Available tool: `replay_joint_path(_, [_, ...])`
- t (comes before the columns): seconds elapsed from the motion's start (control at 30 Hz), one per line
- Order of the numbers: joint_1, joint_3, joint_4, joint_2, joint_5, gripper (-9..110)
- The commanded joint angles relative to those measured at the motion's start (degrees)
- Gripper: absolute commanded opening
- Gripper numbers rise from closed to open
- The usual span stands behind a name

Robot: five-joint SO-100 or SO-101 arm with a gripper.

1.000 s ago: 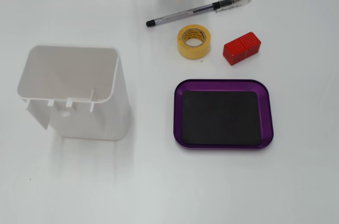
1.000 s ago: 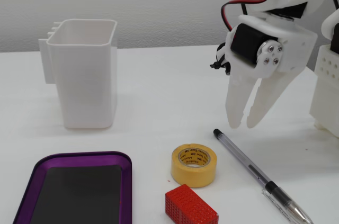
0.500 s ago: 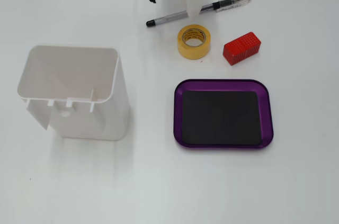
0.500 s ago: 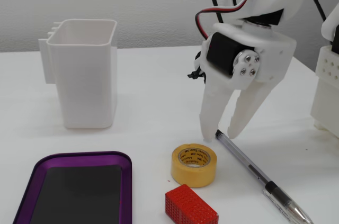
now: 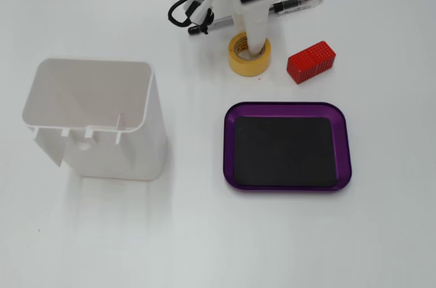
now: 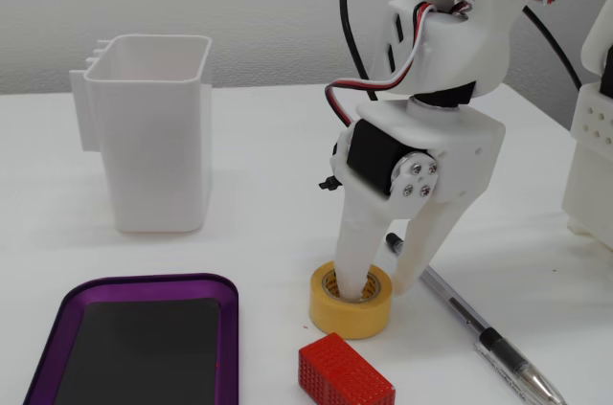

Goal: Pick up the yellow tape and place it in the box.

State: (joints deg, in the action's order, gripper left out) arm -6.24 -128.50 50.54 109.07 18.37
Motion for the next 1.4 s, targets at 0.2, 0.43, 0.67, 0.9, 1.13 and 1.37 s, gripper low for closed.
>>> replay_joint_path(0.2, [-0.3,1.3,-1.8,-2.7,0.0,0])
replay_joint_path(0.43, [-1.1,6.1,4.4,3.8,-0.3,-1])
replay_joint_path(0.67, [-0.7,14.8,1.1,15.7,-5.0,-1])
replay_joint_path(0.9, [0.0,15.8,-15.1,10.6,-11.7,-1])
replay_joint_path(1.13, [-0.5,23.6,-17.1,-6.5,-13.7,-1])
replay_joint_path(1.37, [-0.5,29.6,-17.1,-19.2,-13.7,0])
